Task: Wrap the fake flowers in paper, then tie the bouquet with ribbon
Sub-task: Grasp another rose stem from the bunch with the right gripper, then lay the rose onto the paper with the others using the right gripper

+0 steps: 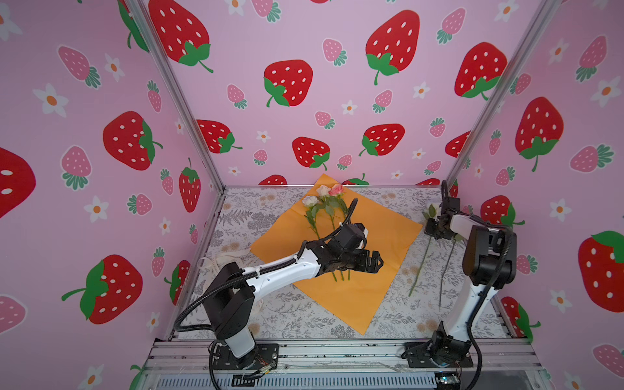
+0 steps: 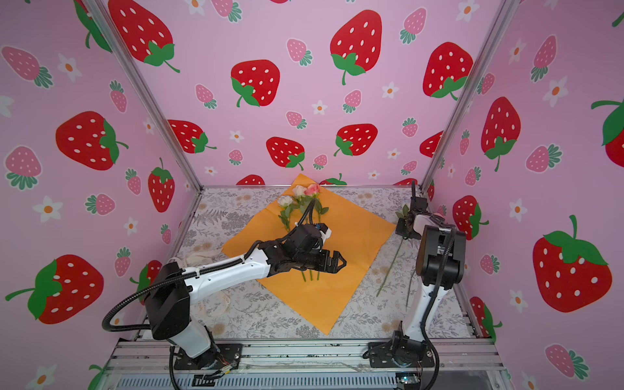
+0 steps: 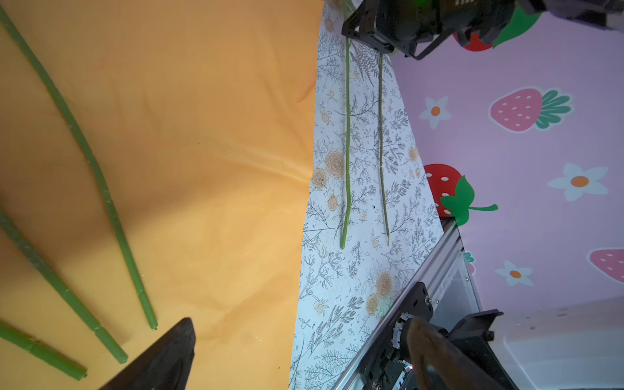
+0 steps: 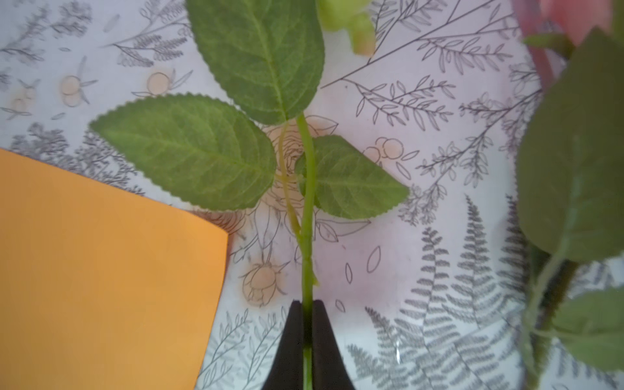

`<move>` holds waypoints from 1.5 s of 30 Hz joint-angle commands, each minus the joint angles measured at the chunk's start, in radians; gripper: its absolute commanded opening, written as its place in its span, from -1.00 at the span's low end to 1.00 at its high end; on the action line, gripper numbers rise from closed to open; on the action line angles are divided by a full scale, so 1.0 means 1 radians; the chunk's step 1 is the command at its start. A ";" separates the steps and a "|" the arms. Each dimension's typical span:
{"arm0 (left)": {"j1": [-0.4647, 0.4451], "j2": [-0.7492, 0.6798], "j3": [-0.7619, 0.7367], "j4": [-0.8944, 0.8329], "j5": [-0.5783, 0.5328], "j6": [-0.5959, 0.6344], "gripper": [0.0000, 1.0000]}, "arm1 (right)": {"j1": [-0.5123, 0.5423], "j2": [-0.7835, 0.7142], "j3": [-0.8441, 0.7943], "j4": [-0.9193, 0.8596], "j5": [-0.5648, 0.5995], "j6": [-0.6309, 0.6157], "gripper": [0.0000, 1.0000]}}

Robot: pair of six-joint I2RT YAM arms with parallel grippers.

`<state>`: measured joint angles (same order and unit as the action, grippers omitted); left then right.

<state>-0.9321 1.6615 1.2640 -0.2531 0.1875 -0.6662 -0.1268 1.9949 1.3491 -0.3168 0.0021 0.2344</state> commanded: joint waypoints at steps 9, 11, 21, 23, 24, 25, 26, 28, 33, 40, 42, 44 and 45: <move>0.171 -0.409 -0.239 -0.118 -0.256 0.050 0.99 | 0.052 -0.377 -0.168 0.137 -0.367 0.190 -1.00; 0.205 -0.477 -0.282 -0.133 -0.284 0.037 0.99 | 0.126 -0.401 -0.220 0.228 -0.469 0.246 -1.00; 0.362 -0.744 -0.455 -0.205 -0.272 -0.033 0.99 | 0.608 -0.125 0.076 0.172 -0.381 0.265 -0.98; 0.374 -0.782 -0.477 -0.216 -0.256 -0.039 0.99 | 0.660 -0.041 0.189 0.122 -0.353 0.261 -0.98; 0.377 -0.796 -0.483 -0.224 -0.252 -0.041 0.98 | 0.676 -0.004 0.238 0.102 -0.342 0.251 -0.97; 0.379 -0.808 -0.489 -0.233 -0.250 -0.042 0.99 | 0.692 0.040 0.290 0.077 -0.317 0.240 -0.98; 0.380 -0.817 -0.494 -0.240 -0.248 -0.043 0.99 | 0.703 0.084 0.356 0.039 -0.281 0.238 -0.97; 0.380 -0.831 -0.504 -0.251 -0.243 -0.048 0.99 | 0.711 0.167 0.475 -0.037 -0.239 0.237 -0.97; 0.382 -0.850 -0.533 -0.245 -0.241 -0.067 0.98 | 0.739 0.336 0.722 -0.176 -0.224 0.213 -0.94; 0.385 -0.829 -0.518 -0.239 -0.238 -0.049 0.98 | 0.759 0.432 0.766 -0.135 -0.217 0.262 -0.91; 0.385 -0.818 -0.510 -0.244 -0.235 -0.040 0.99 | 0.762 0.448 0.768 -0.123 -0.210 0.264 -0.91; 0.386 -0.808 -0.509 -0.243 -0.227 -0.035 0.99 | 0.761 0.467 0.780 -0.127 -0.205 0.263 -0.80; 0.387 -0.801 -0.508 -0.241 -0.222 -0.032 0.99 | 0.761 0.474 0.787 -0.138 -0.199 0.257 -0.71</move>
<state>-0.5522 0.8516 0.7361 -0.4843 -0.0406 -0.7071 0.6270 2.4493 2.0930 -0.4286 -0.2234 0.4824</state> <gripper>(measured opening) 0.993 0.127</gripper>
